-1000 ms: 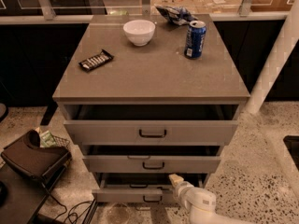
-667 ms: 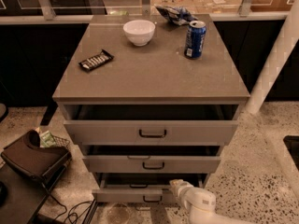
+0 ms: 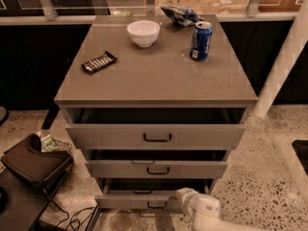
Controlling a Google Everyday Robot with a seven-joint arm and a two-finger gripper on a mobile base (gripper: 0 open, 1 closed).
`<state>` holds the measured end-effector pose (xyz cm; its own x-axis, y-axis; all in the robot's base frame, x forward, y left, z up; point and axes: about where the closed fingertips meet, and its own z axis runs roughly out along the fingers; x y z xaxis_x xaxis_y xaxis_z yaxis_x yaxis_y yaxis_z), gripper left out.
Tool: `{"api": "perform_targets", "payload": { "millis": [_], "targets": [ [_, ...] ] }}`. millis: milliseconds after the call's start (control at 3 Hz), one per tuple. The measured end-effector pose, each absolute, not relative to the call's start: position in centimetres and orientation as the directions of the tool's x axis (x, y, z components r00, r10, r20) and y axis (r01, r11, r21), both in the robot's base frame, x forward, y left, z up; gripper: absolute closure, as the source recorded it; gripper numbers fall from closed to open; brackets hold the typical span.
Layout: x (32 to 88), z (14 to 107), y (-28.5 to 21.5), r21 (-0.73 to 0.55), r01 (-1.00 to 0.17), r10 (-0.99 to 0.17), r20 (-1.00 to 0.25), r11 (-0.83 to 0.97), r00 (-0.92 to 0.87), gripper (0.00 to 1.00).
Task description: Close bottom drawer
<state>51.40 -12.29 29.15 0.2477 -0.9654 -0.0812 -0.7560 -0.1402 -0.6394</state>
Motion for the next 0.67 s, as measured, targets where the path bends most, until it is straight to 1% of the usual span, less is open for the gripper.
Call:
{"api": "perform_targets", "payload": {
  "millis": [667],
  "targets": [
    [47.3, 22.2, -14.6, -0.481, -0.868, -0.977, -0.095, -0.121, 0.19, 1.0]
  ]
}}
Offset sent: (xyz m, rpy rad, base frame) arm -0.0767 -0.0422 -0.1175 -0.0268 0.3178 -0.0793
